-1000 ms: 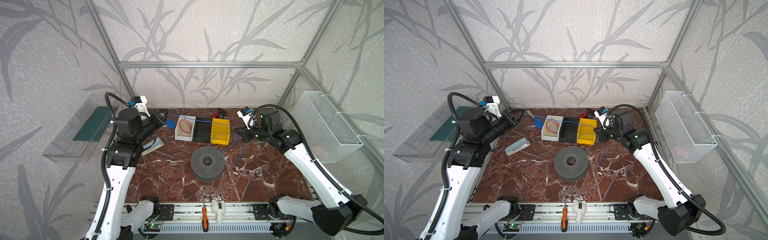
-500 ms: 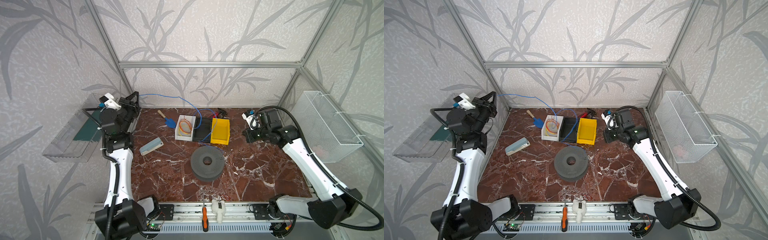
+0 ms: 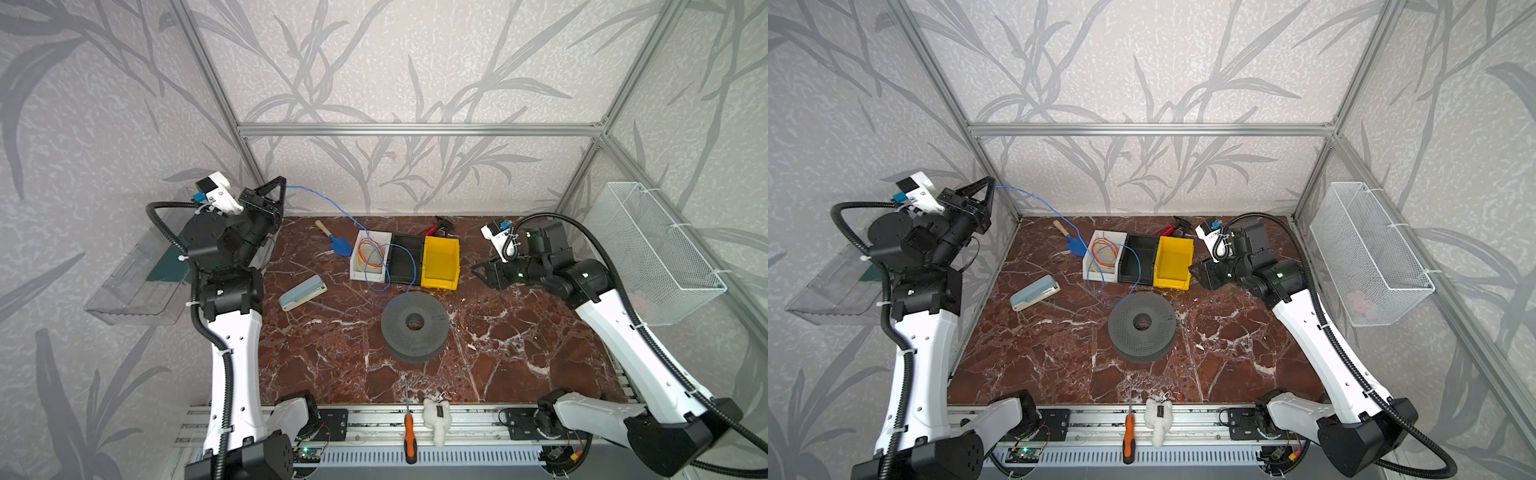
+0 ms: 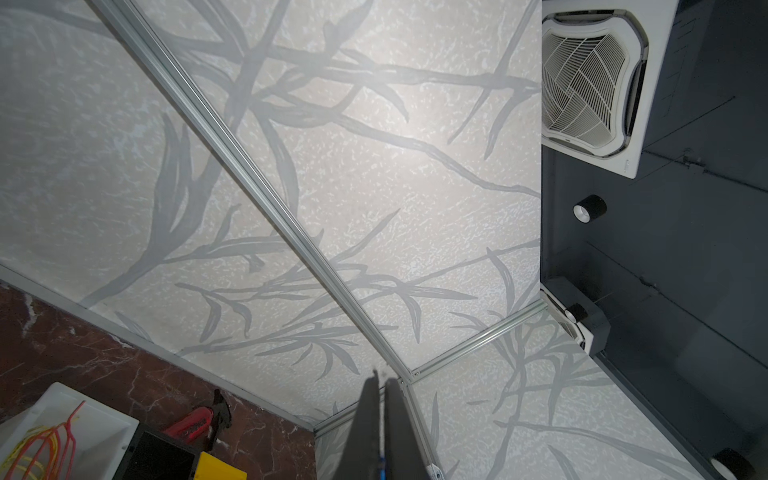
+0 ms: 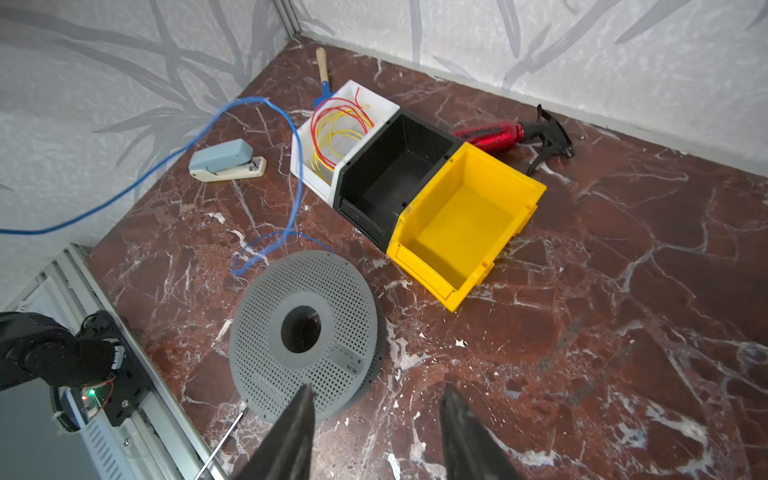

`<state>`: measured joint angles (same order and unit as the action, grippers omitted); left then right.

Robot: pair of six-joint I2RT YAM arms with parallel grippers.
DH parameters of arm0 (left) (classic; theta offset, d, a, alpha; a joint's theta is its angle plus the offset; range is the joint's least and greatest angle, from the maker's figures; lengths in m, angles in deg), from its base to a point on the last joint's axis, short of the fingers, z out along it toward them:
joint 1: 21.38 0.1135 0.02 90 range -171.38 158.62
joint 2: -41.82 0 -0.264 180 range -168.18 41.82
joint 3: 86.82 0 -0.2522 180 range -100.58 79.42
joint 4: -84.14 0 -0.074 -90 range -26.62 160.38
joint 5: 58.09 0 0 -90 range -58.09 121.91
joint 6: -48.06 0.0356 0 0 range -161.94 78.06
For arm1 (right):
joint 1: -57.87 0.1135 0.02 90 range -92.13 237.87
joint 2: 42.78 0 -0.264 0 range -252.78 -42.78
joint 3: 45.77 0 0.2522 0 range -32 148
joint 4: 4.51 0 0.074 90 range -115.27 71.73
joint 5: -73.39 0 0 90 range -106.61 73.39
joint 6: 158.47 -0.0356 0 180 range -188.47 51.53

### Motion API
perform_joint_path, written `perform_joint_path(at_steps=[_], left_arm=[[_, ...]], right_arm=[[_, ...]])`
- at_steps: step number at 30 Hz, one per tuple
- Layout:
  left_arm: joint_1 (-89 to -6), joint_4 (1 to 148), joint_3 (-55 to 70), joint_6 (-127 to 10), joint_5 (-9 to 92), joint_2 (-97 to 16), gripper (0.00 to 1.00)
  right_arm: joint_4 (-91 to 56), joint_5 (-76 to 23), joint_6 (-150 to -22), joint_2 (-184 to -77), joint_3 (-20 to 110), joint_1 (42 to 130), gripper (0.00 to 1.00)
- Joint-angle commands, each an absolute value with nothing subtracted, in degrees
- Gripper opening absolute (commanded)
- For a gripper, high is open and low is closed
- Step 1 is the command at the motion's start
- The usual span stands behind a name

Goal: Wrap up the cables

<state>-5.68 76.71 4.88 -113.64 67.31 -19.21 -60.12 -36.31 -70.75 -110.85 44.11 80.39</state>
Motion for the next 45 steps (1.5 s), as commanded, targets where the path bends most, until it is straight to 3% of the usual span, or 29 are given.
perform_joint_path(at_steps=[1,10,18,32,35,36,38,41,45], left_arm=[[-6.7,74.0,1.3,-113.5,69.1,-18.7,0.00],[-7.1,77.5,-7.8,-116.6,70.8,-20.0,0.00],[-8.1,79.2,-6.2,-117.4,71.5,-18.6,0.00],[-8.2,80.9,-6.2,-118.0,73.2,-18.8,0.00],[-8.2,80.8,-6.0,-117.9,73.2,-18.7,0.00],[-8.2,80.8,-5.9,-117.9,73.2,-18.7,0.00],[-8.1,80.4,-6.1,-117.6,73.0,-18.8,0.00],[-7.8,79.5,-7.1,-117.1,72.7,-18.9,0.00],[-6.7,74.4,-11.9,-114.1,71.7,-19.3,0.00]], right_arm=[[-51.7,-41.8,-76.8,-109.6,38.7,80.9,0.58],[-29.8,-39.7,-83.3,-113.7,29.1,90.6,0.71],[-12.0,-41.1,-88.3,-122.4,27.8,95.8,0.77],[-2.6,-40.4,-94.6,-133.1,29.2,97.1,0.80],[1.5,-42.8,-97.1,-135.0,29.4,97.1,0.66],[2.8,-43.5,-98.0,-135.4,29.4,97.1,0.57],[3.9,-43.1,-98.8,-135.0,29.1,97.1,0.27],[2.2,-41.4,-98.0,-132.0,28.1,96.2,0.00],[-10.8,-36.3,-92.1,-124.3,30.0,93.8,0.00]])
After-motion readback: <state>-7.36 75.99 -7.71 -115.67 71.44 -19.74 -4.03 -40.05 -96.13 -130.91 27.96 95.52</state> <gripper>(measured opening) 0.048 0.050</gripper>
